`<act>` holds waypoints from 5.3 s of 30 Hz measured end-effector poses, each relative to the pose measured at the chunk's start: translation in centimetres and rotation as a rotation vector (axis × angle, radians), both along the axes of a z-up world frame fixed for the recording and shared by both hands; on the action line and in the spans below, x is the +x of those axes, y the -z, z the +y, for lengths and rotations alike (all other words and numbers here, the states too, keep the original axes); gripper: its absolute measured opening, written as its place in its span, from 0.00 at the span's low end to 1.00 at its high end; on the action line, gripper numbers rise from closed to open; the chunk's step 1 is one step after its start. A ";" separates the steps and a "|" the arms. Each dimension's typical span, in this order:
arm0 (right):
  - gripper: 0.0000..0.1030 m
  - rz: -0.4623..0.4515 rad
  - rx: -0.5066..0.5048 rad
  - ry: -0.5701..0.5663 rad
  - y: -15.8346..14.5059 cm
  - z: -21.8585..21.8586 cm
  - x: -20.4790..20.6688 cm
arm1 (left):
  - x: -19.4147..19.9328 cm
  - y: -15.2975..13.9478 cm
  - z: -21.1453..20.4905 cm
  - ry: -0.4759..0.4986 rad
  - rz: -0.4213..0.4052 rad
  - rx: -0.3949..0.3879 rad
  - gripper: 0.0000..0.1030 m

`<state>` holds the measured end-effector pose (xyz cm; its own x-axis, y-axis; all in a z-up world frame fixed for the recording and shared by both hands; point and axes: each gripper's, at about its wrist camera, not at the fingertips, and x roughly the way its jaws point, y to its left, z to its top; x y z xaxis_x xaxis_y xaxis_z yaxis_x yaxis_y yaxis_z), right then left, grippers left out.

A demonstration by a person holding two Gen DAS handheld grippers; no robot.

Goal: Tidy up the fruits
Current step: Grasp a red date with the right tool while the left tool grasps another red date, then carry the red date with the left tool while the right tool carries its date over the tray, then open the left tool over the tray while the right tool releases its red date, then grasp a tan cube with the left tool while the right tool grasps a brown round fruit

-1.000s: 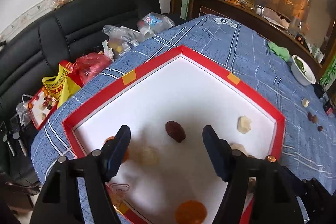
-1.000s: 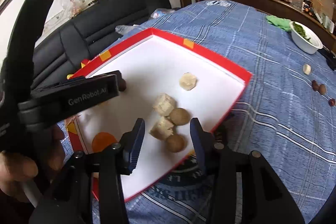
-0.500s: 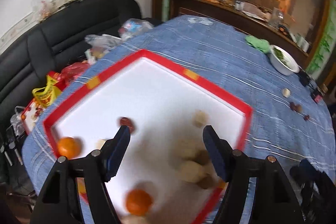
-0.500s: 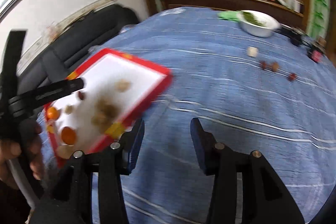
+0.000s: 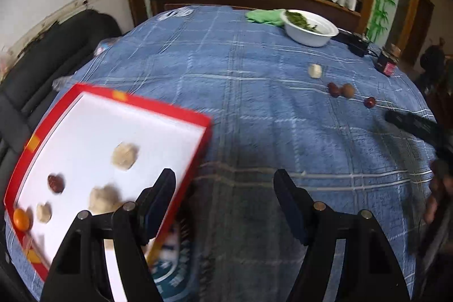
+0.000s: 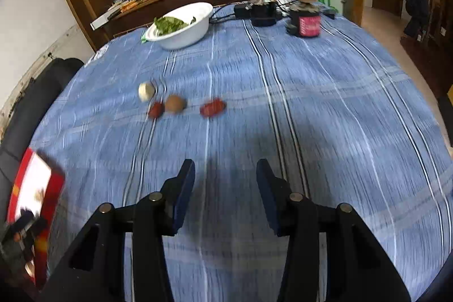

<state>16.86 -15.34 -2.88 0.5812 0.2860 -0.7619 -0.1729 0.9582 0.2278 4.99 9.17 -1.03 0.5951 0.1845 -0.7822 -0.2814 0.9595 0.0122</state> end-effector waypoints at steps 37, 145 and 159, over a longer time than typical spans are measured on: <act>0.27 -0.029 0.055 -0.061 0.7 -1.3 2.3 | 14.8 3.0 -9.6 0.181 0.051 0.014 0.14; 0.58 -0.022 0.017 -0.638 -2.0 29.0 -16.1 | -10.3 -0.7 18.9 -0.528 -0.028 -0.020 0.60; 0.57 -0.085 -0.039 -0.119 -2.0 8.2 -3.6 | -2.9 -2.3 7.9 -0.210 -0.073 -0.044 0.65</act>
<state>13.29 -7.12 -0.85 0.6078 0.3277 -0.7233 -0.3032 0.9376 0.1701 2.05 17.04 1.24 0.6027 0.2767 -0.7485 -0.4737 0.8789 -0.0565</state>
